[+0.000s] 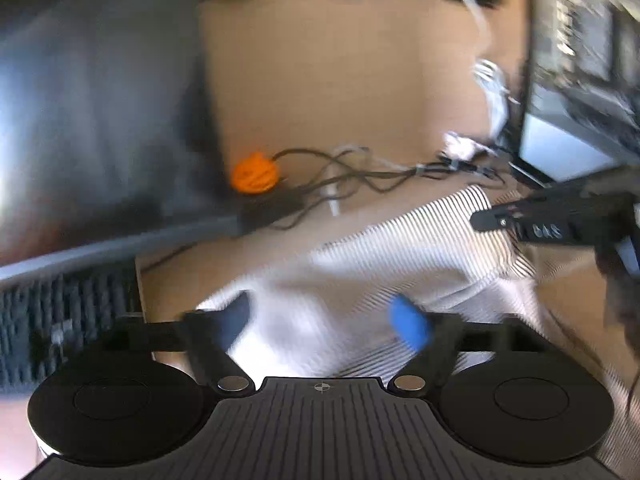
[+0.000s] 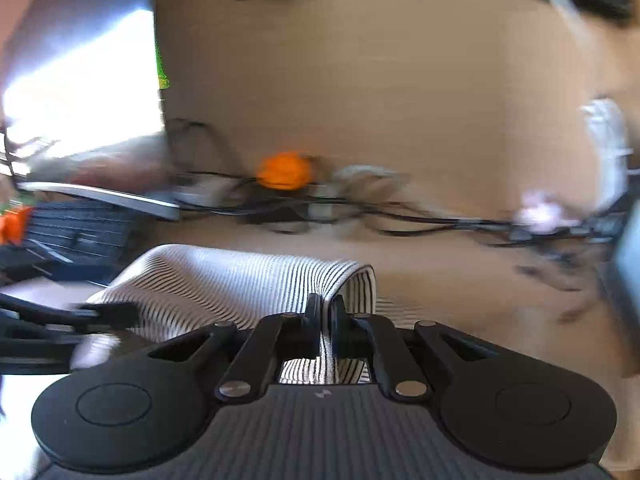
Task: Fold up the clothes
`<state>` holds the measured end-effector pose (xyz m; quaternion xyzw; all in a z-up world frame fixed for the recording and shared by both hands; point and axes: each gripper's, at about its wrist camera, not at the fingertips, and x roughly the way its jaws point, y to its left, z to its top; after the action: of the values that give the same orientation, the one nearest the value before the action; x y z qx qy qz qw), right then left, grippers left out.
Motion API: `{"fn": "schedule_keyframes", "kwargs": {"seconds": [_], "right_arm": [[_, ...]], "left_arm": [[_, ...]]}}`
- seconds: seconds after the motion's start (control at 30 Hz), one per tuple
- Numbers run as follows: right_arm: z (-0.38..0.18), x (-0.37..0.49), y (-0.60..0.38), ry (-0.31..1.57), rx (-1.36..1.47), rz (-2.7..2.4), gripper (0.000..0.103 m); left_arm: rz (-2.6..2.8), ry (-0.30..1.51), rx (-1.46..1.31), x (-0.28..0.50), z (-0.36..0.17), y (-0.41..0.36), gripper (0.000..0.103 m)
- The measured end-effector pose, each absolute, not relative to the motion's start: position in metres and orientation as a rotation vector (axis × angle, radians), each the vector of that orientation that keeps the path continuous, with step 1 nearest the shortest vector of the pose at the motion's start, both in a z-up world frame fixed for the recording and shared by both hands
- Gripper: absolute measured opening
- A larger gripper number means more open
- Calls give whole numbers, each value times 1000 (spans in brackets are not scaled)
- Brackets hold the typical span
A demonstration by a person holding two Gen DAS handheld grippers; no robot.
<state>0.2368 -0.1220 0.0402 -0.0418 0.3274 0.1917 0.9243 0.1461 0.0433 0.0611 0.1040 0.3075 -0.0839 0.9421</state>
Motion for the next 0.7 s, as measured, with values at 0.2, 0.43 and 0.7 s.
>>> {"fn": "schedule_keyframes", "kwargs": {"seconds": [0.2, 0.43, 0.7], "right_arm": [[15, 242, -146, 736, -95, 320, 5], [23, 242, -113, 699, -125, 377, 5], [-11, 255, -93, 724, -253, 381, 5]], "left_arm": [[-37, 722, 470, 150, 16, 37, 93], [115, 758, 485, 158, 9, 82, 95], [140, 778, 440, 152, 13, 103, 96]]}}
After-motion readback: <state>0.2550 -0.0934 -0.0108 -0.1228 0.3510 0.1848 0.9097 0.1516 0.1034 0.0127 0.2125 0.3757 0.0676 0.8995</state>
